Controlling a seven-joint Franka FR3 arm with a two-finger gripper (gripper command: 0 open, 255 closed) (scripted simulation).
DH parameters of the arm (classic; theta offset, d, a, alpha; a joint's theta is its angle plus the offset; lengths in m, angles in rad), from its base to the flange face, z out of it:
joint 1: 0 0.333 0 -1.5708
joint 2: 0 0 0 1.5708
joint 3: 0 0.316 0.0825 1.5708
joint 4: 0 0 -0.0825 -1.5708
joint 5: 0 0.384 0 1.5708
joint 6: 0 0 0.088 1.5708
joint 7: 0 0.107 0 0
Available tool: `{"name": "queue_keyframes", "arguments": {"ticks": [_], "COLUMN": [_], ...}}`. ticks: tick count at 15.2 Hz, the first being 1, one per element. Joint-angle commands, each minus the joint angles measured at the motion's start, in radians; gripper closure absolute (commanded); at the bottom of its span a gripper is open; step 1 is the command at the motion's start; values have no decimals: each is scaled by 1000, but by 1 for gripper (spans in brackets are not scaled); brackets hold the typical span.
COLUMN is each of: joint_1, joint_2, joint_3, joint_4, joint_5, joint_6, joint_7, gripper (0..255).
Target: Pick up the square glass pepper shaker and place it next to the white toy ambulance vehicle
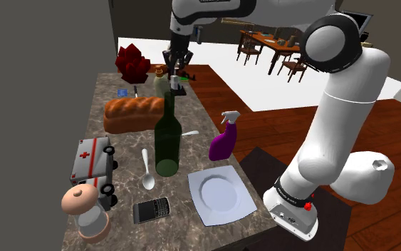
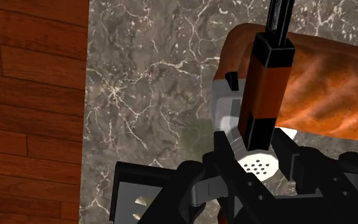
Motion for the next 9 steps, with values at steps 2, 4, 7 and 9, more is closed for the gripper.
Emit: {"name": "queue_keyframes", "arguments": {"ticks": [2, 4, 7, 9], "joint_1": [41, 67, 106, 133], "joint_2": [-37, -45, -51, -50], "joint_3": [27, 45, 73, 91], "joint_4": [-51, -62, -70, -70], "joint_5": [-9, -15, -24, -30], "joint_6": [15, 19, 22, 22], "joint_7": [71, 116, 185, 231], "gripper": [255, 255, 255, 255]}}
